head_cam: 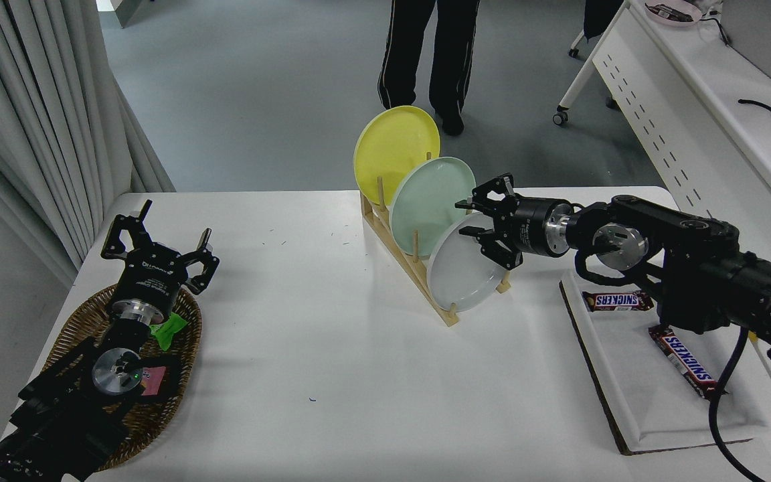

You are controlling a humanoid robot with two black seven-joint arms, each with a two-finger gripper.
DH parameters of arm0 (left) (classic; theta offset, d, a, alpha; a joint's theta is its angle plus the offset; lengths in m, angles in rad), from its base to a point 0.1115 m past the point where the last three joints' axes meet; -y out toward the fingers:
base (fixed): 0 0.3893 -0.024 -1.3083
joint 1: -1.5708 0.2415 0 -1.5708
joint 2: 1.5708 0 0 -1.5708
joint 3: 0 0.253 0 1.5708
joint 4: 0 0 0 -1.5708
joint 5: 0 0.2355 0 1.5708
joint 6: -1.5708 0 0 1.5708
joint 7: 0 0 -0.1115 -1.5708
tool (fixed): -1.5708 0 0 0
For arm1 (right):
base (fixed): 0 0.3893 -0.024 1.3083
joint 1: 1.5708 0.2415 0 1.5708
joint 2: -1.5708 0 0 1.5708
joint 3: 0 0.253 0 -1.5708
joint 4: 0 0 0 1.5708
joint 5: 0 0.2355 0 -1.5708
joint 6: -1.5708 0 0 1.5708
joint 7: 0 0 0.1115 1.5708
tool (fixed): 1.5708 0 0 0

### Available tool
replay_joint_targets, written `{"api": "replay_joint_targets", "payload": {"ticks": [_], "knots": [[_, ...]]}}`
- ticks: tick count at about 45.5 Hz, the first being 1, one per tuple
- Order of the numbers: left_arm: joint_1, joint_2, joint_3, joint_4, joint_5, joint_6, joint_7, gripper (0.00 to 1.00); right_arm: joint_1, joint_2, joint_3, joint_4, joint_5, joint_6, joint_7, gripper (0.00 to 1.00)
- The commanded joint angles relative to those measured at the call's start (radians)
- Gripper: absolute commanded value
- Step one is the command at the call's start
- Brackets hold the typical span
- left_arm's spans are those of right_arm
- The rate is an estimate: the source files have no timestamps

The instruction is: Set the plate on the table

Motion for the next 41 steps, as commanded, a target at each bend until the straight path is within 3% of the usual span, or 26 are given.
{"api": "replay_joint_targets", "payload": {"ticks": [1,41], "knots": [[0.000,0.000,0.000,0.000,0.001,0.000,0.000,1.00,0.000,0.000,0.013,-0.001,0.001,-0.004,-0.004,0.29],[0.000,0.000,0.000,0.000,0.000,0.000,0.000,1.00,0.000,0.003,0.013,-0.007,0.001,-0.009,-0.027,0.09]]}}
